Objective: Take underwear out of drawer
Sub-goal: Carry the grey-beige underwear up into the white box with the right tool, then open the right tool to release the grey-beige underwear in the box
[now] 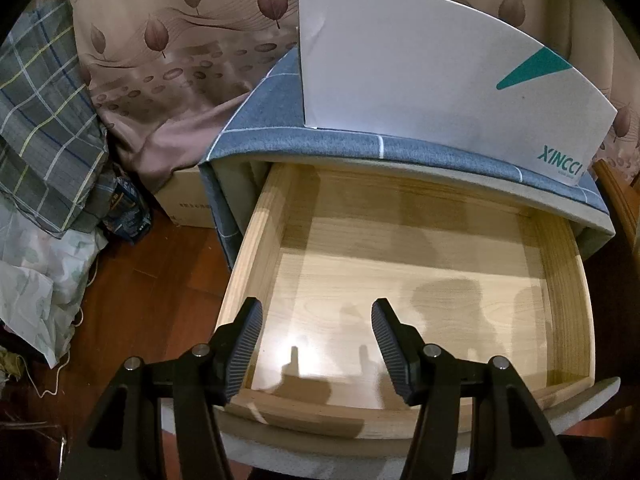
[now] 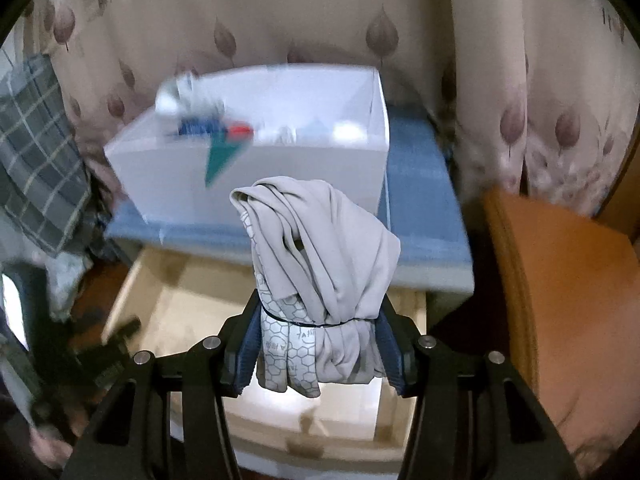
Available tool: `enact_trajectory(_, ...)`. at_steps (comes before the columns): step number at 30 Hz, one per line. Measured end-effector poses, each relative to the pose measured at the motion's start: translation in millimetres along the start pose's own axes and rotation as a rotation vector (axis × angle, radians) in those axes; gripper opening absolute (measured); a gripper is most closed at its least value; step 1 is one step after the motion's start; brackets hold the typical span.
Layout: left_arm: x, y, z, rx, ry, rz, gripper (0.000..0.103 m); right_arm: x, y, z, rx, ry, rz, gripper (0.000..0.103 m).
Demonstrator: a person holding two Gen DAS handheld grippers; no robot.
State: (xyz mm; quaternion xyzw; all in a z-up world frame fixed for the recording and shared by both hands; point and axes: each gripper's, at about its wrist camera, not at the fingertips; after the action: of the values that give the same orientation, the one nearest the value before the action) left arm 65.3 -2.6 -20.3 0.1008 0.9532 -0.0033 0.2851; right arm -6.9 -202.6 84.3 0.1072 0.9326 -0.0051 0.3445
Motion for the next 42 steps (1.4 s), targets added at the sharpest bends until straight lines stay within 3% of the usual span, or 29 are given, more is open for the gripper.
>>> enact_trajectory(12,0.8,0.4,-0.9,-0.005,-0.007,0.002,0.058,-105.7,7.9,-1.9,0.038,-0.112,-0.007,0.048)
enact_trajectory(19,1.2,0.5,-1.5,-0.006,-0.007,0.0,0.058,-144.3,13.4,29.2,0.055,-0.07,-0.015,0.048)
enact_trajectory(32,0.9,0.1,-1.2,-0.004,-0.004,-0.004,0.058,-153.3,26.5,102.4,0.071,0.068,-0.044,0.049)
enact_trajectory(42,1.1,-0.4,-0.6,-0.006,-0.002,-0.001,0.058,-146.8,23.7,126.9,0.076,0.116,-0.027,0.05)
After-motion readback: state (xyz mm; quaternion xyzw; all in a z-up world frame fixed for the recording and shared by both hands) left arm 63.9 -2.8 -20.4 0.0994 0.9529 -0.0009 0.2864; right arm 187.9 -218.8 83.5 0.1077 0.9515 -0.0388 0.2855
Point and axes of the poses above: each gripper's, at about its wrist camera, not at the fingertips, and z roughly the way its jaws point, y to its left, x to its underside, and after that the axes turned 4 degrees about z, right-handed
